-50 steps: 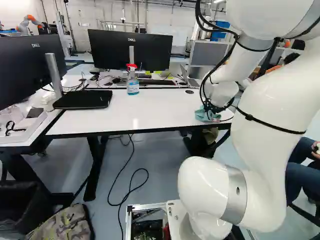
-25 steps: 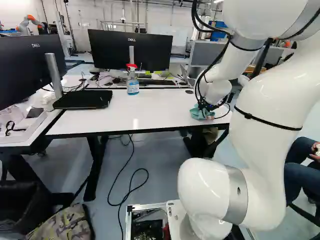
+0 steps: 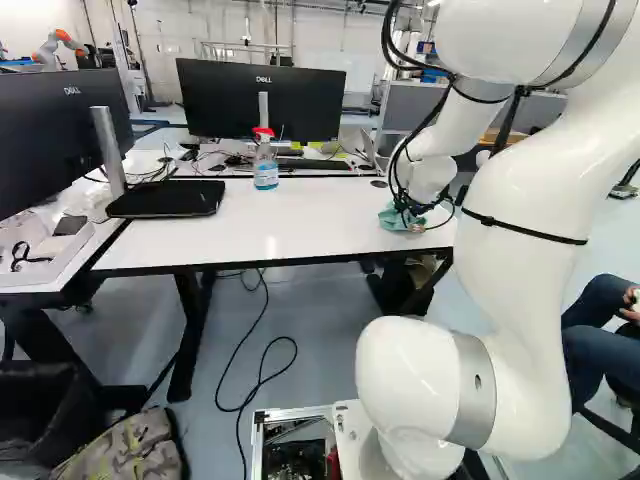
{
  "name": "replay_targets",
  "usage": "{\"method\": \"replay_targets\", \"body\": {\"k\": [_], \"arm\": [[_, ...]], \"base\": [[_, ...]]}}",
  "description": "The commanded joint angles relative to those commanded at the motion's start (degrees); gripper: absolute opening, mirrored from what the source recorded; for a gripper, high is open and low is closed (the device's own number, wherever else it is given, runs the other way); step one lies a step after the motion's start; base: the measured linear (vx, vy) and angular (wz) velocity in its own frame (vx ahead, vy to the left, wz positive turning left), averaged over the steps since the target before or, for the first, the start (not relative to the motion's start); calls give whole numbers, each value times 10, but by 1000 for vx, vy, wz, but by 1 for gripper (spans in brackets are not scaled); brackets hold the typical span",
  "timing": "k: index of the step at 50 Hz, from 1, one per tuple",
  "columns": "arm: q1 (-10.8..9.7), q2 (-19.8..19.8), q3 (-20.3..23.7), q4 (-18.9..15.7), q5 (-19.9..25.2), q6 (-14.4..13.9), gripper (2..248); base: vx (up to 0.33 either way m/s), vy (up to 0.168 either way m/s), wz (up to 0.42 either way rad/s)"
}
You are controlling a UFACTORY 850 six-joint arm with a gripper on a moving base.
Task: Clean the table with the green towel
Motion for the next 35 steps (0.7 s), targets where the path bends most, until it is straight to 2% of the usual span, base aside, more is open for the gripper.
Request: {"method": "replay_targets", "body": {"k": [19, 35], "arm": [[-34, -7, -8, 0, 0, 0, 57], [-47, 25, 29, 0, 0, 0, 57]], "base": [[0, 0, 0], [0, 0, 0]]}}
